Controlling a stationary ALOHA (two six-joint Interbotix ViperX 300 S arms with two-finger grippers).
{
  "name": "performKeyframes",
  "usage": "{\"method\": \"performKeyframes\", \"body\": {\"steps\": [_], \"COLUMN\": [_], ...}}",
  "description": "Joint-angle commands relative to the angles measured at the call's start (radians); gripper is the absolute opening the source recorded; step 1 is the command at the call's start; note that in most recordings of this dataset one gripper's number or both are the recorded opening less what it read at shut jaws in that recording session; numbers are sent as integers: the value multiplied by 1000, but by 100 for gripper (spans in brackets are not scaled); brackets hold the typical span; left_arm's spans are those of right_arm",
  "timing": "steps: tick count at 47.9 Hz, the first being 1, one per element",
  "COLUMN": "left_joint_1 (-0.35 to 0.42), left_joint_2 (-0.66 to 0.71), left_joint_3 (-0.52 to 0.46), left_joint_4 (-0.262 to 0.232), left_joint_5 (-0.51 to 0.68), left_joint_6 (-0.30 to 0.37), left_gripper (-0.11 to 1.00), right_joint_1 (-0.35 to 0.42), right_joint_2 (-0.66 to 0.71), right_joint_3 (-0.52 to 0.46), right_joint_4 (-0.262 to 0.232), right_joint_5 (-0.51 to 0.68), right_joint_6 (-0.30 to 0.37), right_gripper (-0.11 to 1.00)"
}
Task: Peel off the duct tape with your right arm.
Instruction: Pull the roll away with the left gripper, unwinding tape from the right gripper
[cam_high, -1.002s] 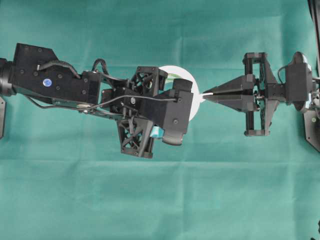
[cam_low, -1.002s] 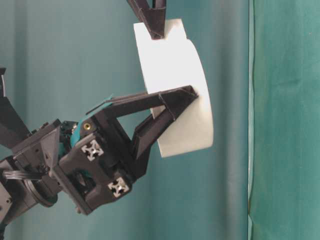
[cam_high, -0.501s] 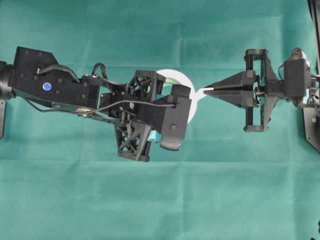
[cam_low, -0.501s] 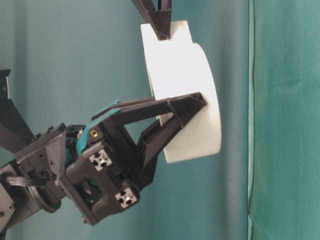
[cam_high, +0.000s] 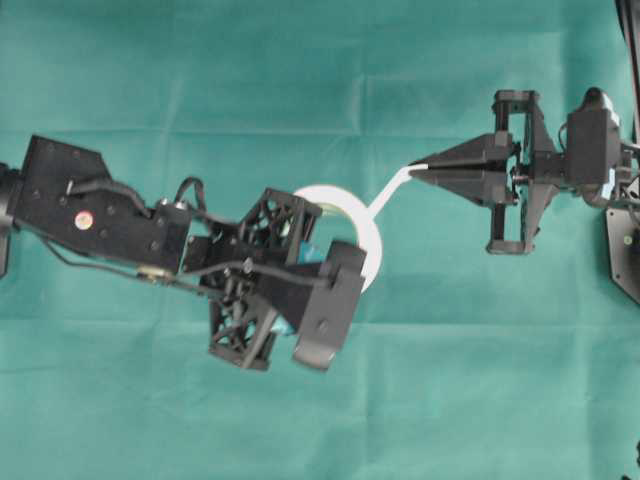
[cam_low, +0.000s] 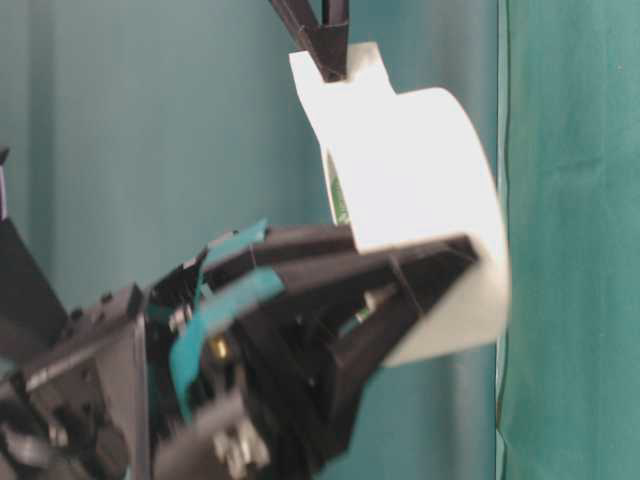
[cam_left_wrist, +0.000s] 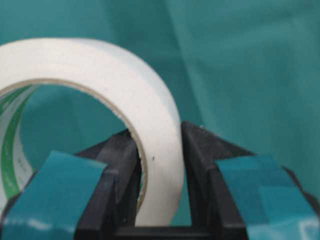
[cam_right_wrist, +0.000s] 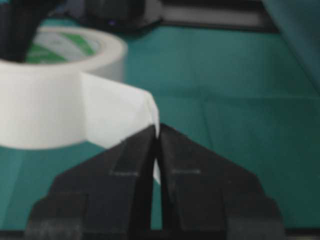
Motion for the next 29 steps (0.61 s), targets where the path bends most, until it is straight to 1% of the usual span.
{"method": "performKeyframes", "body": {"steps": [1,5,8,22,29], "left_joint_1": [-52,-71,-75,-80,-95], "left_joint_2": [-54,-57,-57,-60,-67], "left_joint_3": [2,9,12,18,29], "left_joint_4": [-6,-6,-6,-6,-8], "left_joint_5": [-5,-8,-8,-8,-8], "left_joint_6": [32,67,80,86,95], "left_gripper": [21,21,21,21,21], "right_joint_1": [-21,-21,-21,-23,-23], "right_joint_2": [-9,-11,-9,-11,-11], "right_joint_3": [-11,-12,-14,-11,-11], "right_joint_4": [6,6,6,6,6], "right_joint_5": [-6,-6,-6,-6,-6], "right_joint_6": [0,0,0,2,0], "right_gripper": [-9,-9,-9,-9,-9]}}
